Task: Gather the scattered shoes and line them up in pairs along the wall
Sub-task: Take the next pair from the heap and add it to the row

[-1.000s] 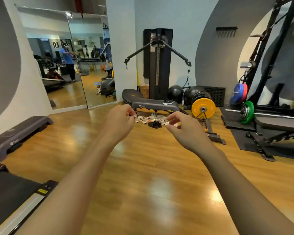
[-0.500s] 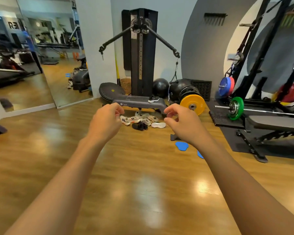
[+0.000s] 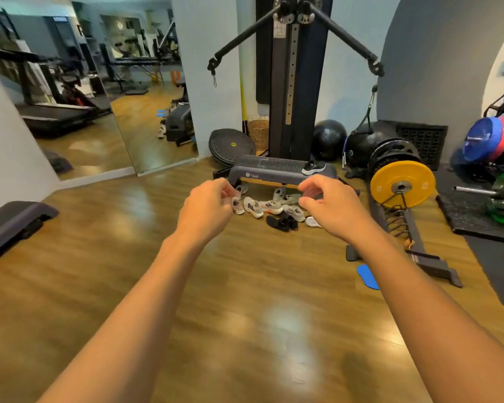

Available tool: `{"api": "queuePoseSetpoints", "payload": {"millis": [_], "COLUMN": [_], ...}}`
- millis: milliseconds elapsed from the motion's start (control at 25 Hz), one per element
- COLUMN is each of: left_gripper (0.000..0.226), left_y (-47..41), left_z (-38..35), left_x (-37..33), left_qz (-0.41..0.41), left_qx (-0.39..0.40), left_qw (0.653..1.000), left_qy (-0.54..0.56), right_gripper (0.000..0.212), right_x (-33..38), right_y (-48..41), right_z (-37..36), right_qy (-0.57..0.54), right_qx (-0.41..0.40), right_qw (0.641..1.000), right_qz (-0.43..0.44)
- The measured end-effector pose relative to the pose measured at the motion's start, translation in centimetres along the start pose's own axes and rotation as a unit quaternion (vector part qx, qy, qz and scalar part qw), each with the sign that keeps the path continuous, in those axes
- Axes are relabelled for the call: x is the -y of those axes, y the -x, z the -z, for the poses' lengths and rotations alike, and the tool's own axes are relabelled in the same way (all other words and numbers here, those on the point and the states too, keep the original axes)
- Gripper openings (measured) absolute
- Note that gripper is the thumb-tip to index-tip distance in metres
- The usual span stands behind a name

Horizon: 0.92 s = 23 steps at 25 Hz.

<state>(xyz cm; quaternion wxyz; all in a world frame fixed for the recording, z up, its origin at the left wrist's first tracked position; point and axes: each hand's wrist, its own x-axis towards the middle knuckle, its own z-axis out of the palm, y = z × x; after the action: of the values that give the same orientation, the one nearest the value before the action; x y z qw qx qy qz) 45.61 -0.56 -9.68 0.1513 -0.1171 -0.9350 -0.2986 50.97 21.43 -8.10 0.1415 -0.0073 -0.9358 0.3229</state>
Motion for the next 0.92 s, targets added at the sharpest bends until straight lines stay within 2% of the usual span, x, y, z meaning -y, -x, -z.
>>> {"api": "queuePoseSetpoints", "payload": {"millis": [200,320,600,760,920], "left_gripper": [0.018,0.018,0.021,0.022,0.023], "left_y": [-13.0,-22.1,-40.4,-49.5,-57.6], "left_z": [-5.5,-9.3,-18.9,-23.9,-26.9], "left_x": [3.7,5.6,5.7,7.0,9.3], "left_qz": [-0.002,-0.005,-0.050,-0.040,0.003], "left_qx": [0.027,0.057,0.116,0.103,0.095], "left_qw": [1.000,0.998,0.991,0.993,0.995], "left_qy": [-0.001,0.021,0.042,0.036,0.009], "right_gripper": [0.023,0.023,0.026,0.023,0.022], "right_x": [-2.4,-4.0,-9.7,-14.9,-18.5], "right_y": [-13.2,-21.0,-37.0,-46.7,-56.5], "right_z": [-5.4,-7.5,-9.4,-10.9,-12.7], "right_qy": [-0.006,0.005,0.046,0.024,0.002], "right_qx": [0.029,0.030,0.039,0.041,0.058], "right_qw": [1.000,0.999,0.996,0.997,0.997], "right_qz": [0.003,-0.024,-0.060,-0.067,-0.058]}}
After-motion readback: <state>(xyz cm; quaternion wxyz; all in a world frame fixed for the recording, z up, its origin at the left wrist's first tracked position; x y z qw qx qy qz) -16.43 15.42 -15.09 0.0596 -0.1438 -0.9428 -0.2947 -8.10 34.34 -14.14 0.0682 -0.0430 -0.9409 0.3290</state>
